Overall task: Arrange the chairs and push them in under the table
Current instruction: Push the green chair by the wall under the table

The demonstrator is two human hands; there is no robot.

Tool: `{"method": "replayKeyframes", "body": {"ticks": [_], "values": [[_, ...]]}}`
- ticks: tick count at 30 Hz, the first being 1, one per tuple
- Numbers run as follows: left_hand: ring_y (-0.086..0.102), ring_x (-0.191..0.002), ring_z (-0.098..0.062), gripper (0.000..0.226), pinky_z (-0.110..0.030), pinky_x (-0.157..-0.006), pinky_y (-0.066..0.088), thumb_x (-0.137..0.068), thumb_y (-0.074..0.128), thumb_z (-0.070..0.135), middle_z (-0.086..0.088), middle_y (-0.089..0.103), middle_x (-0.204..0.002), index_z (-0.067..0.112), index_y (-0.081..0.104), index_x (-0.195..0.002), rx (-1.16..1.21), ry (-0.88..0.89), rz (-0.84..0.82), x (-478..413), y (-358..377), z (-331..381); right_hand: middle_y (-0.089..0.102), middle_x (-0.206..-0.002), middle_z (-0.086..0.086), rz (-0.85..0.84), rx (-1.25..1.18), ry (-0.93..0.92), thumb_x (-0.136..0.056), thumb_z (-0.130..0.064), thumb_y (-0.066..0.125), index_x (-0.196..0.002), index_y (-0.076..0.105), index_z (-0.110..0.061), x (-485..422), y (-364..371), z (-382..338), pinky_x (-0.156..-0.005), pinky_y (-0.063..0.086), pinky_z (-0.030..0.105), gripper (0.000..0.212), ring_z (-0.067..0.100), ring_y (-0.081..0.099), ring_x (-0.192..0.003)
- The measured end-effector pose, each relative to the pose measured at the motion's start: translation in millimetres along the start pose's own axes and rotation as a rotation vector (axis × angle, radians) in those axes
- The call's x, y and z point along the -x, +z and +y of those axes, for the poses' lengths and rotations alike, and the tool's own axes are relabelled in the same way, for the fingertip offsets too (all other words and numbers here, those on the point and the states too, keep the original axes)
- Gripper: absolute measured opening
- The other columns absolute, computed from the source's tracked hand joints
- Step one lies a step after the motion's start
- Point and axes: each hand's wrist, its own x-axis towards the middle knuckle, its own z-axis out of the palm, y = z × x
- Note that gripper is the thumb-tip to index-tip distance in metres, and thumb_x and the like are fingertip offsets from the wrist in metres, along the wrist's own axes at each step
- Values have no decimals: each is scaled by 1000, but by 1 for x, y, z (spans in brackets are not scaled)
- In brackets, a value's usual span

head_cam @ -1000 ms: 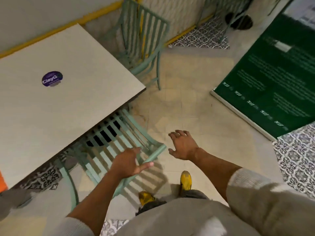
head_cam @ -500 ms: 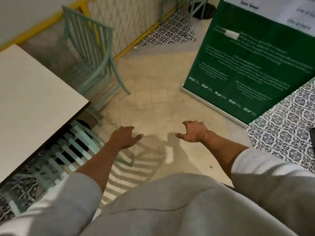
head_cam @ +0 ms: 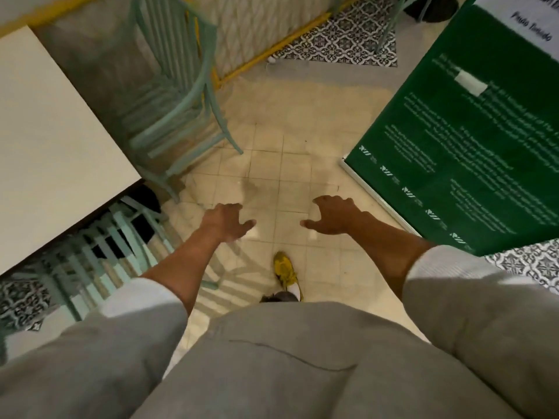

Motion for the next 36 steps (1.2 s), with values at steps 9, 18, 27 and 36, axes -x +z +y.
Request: {"method": "replayKeyframes", "body": {"ticks": [9,18,27,36], "values": [[50,-139,-33,75,-46,-111,43,-100,50,67,-11,57,-152,19,45,-157,111,-119,27,-101,-81,15,39,-172,11,46,91,-77,-91,-89,47,-169,30,-17,-115,-144,34,-123,36,56,107,37,45,-152],[45,-146,-33,76,-46,-115,38,-103,47,67,-9,50,-160,19,39,-162,237,-285,47,-197,-149,12,36,-173,11,-47,182,-253,-102,-72,52,-168,32,-15,-281,-248,42,-126,34,54,90,36,40,-156],[48,-144,-33,75,-46,-114,41,-102,50,67,-9,52,-159,21,41,-161,613,-658,102,-254,-207,26,48,-163,18,-19,373,-572,-103,-59,62,-163,42,-11,-427,-397,-9,-120,42,50,79,38,48,-149],[51,-141,-33,75,-48,-113,44,-101,50,67,-8,55,-156,19,44,-159,810,-894,189,-297,-236,-15,62,-137,26,209,541,-855,-99,-34,63,-143,57,-1,-522,-476,-129,-103,50,53,55,47,59,-126]]}}
